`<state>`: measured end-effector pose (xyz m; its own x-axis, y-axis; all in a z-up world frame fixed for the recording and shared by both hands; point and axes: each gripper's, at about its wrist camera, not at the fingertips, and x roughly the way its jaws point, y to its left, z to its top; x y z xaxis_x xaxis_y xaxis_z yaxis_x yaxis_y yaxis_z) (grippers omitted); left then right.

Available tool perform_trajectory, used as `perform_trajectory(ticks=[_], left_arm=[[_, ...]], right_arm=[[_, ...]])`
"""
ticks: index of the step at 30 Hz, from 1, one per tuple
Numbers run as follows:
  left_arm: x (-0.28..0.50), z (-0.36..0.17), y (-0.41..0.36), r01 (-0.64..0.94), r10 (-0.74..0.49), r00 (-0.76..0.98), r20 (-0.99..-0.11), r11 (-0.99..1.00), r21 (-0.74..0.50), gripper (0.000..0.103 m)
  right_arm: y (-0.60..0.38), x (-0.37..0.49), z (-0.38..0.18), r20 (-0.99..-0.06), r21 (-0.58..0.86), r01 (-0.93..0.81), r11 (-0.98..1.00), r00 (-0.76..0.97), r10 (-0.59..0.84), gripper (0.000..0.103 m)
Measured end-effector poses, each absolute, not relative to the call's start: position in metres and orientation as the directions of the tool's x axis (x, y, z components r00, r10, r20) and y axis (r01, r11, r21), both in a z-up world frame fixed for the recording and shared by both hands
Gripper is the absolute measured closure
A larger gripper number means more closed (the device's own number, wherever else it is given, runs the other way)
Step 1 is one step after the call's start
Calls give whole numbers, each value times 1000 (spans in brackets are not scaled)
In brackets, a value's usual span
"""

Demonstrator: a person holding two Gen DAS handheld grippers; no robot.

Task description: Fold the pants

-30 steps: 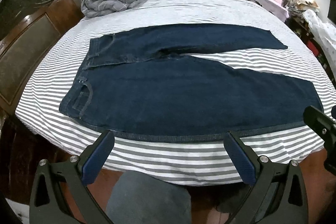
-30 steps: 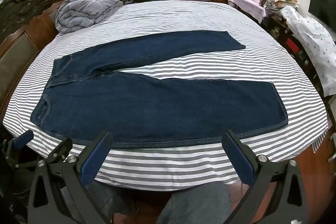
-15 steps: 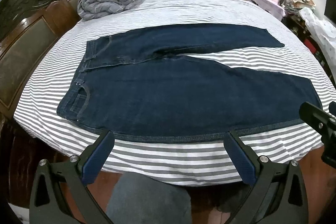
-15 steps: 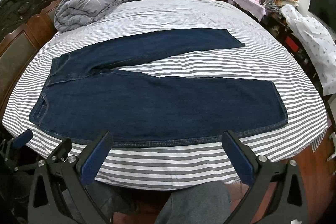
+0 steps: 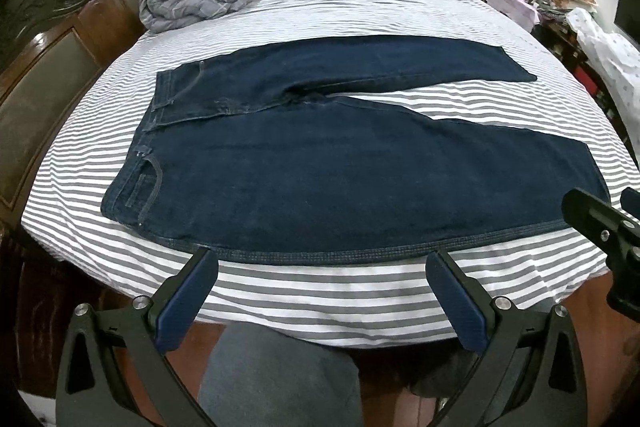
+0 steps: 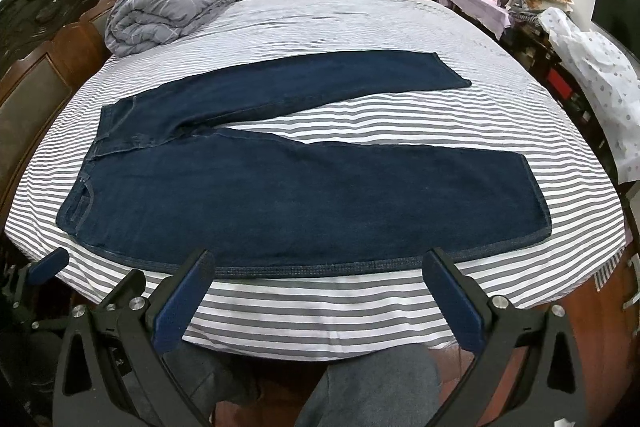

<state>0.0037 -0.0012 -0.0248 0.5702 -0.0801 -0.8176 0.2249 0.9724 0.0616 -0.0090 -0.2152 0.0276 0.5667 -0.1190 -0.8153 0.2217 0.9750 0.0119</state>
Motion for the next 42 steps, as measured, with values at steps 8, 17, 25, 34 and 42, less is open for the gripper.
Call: perform_trajectory(ticks=[8,17,25,34,42], left_arm=[[6,-26,2,206,-63,560,-826,976,65,0],[8,-28,4,186,-51,554,-831,980,64,0],[11,-31,7,167,-40,548,-836,984,62,0],[14,-35,11,158,-35,539,-842,986,60,0],[23,-36,15,161,-46,528,-848,986,47,0]], right_arm=[[-216,-9,26,-820,18,220,975,561,-111,0],[-216,-8,24,-823,18,215,976,558,-108,0],[-216,-9,22,-828,29,214,976,553,-97,0],[-218,-9,19,-830,35,214,976,551,-91,0],[-214,-2,19,-830,29,200,979,551,-88,0]])
